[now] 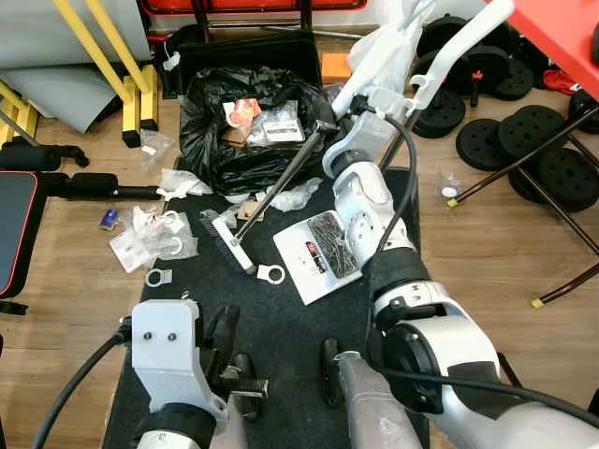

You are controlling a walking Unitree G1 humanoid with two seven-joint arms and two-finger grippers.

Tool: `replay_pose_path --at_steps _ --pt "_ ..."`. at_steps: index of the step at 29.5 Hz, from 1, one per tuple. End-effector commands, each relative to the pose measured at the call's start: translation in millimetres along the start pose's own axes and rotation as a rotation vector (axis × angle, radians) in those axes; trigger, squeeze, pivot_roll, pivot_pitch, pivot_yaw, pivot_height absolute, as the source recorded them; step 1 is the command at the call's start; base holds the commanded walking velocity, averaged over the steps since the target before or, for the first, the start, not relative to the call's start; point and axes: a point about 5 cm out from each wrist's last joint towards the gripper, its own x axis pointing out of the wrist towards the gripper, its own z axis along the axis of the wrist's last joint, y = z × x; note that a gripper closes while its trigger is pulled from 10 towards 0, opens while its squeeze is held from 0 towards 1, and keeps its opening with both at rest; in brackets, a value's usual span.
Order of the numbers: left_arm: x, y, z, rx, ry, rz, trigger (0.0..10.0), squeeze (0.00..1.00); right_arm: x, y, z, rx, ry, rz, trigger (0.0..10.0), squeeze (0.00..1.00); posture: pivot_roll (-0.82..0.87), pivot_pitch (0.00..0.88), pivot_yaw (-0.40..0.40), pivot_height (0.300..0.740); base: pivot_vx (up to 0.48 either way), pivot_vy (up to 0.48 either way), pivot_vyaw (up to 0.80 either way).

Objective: Sweep floor

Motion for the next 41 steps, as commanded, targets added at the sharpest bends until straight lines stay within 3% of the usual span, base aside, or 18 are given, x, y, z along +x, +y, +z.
replay_pose_path --at_steps 1,6,16,27,39,41 --pt "-1.3 -3.1 -3 -0.015 0.029 0.018 10.0 0.00 3.1 9.6 5 0.064 -0.005 0.005 10.0 0.00 0.02 0.434 -0.012 0.740 0.000 0.000 0.00" --pt "-0.1 -2.8 -4 -0.015 0.027 0.018 10.0 0.00 5.3 10.5 9 0.084 -0.003 -0.001 10.0 0.00 0.01 0.433 -0.012 0.740 0.000 0.000 0.00" --pt "2.0 -2.3 -4 -0.017 0.023 0.019 10.0 0.00 10.3 7.3 12 0.025 0.058 -0.041 10.0 0.00 0.01 0.427 -0.012 0.740 0.000 0.000 0.00" --pt "4.7 -1.2 -5 -0.016 0.021 0.018 10.0 0.00 15.3 23.1 22 0.027 0.121 0.023 10.0 0.00 0.00 0.414 -0.012 0.740 0.000 0.000 0.00" --pt "6.7 -0.6 -6 -0.017 0.020 0.020 10.0 0.00 15.7 20.0 23 -0.058 0.151 -0.002 10.0 0.00 0.00 0.404 -0.012 0.740 0.000 0.000 0.00" --pt "7.1 -0.7 -7 -0.018 0.020 0.020 10.0 0.00 17.2 19.3 28 -0.106 0.145 -0.007 10.0 0.00 0.00 0.400 -0.015 0.740 0.000 0.000 0.00"
